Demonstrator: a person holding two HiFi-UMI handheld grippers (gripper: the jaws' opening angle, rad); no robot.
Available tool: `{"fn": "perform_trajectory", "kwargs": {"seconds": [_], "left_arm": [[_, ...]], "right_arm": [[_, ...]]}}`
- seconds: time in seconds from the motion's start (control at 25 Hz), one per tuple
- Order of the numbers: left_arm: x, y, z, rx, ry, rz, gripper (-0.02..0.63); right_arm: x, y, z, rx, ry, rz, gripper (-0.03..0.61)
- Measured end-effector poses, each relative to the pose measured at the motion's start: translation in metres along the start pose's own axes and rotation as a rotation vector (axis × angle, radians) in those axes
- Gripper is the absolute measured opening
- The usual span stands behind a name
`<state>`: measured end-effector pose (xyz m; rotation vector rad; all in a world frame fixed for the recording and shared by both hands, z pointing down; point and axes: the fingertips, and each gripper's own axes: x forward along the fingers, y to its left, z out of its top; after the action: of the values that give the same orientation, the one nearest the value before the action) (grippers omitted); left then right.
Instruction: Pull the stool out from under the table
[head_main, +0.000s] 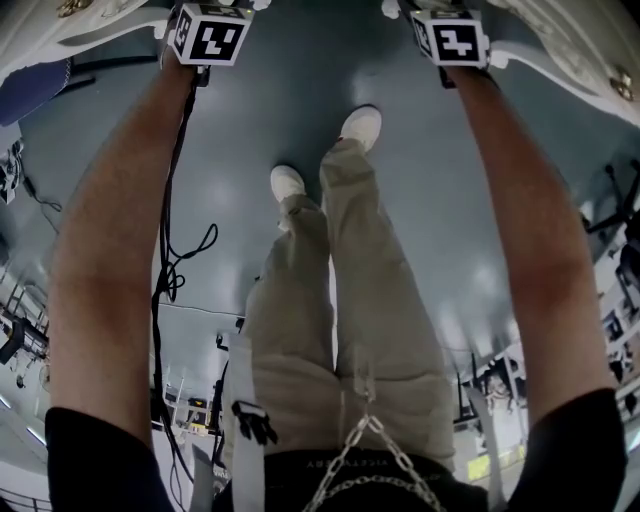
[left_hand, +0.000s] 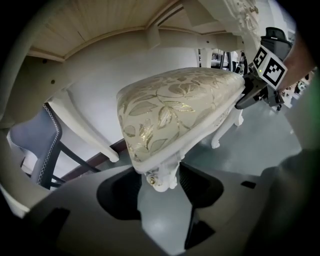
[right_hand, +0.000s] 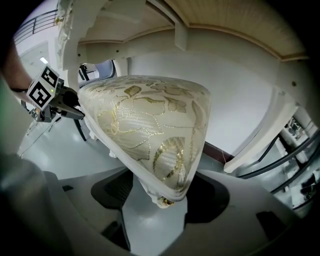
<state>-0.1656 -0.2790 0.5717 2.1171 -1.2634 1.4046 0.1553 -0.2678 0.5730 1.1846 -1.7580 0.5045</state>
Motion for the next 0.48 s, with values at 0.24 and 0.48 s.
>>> {"fn": "perform_trajectory", "kwargs": {"seconds": [0.24, 0.48], "left_arm": [[-0.028, -0.035, -0.018, 0.048, 0.010, -0.024, 0.230], [-0.044, -0.056, -0.036, 0.045, 0.025, -0.042, 0.230]], "right_arm": [[-0.029, 0.017, -0.035, 0.024, 0.029, 0.056, 0.299], [-0.045, 0.026, -0.054, 0.025, 0.048, 0.052, 0.299]]}}
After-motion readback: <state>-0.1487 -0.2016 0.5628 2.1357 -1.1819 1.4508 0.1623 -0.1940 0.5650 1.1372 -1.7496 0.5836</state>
